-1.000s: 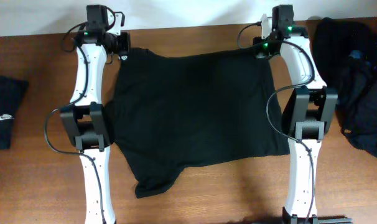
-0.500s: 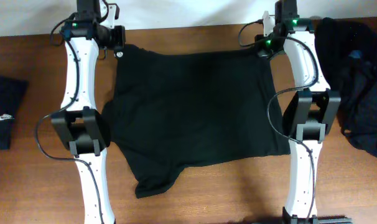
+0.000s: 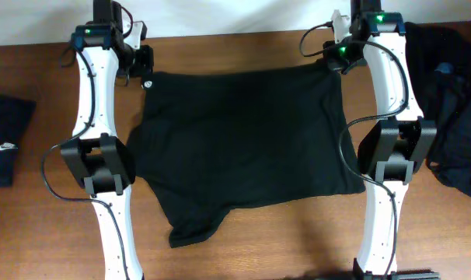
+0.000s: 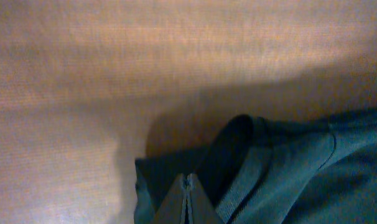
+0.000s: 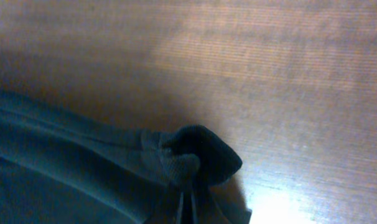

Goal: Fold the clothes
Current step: 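Lift both shoulder corners and pull them up and outward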

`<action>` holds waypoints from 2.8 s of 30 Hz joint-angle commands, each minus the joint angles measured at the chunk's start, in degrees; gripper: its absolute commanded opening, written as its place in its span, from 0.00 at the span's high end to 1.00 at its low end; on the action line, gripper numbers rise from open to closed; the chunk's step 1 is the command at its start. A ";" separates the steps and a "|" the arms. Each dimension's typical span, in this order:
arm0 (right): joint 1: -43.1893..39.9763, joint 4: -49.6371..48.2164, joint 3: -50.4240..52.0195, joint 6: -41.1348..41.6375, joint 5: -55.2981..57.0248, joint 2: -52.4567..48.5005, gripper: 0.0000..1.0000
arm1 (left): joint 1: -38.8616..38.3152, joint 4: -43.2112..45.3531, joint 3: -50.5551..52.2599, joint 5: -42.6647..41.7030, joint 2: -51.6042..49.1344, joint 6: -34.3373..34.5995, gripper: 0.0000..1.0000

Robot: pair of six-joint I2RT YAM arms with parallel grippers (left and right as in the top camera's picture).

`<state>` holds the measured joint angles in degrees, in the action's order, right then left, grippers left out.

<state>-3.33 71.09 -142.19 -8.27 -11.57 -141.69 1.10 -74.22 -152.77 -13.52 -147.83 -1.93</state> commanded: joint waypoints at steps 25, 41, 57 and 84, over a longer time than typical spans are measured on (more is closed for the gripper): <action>-0.92 17.90 -0.96 -5.03 -3.21 2.05 0.96 | 0.13 -19.39 0.44 -0.68 8.92 1.70 1.00; -0.94 26.27 -0.76 -4.96 -2.82 2.05 0.96 | -3.76 -20.55 4.96 2.12 8.87 1.73 0.99; -0.92 26.27 3.58 -4.81 -2.80 2.05 0.96 | -3.96 -20.41 11.67 3.91 8.87 1.73 0.99; -0.24 22.12 3.13 -4.83 -4.98 2.08 0.31 | -4.33 -17.92 -2.12 1.90 9.22 2.56 0.02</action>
<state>-3.88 93.01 -136.59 -12.62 -14.55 -141.56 -3.05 -91.18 -149.95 -10.33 -140.46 0.03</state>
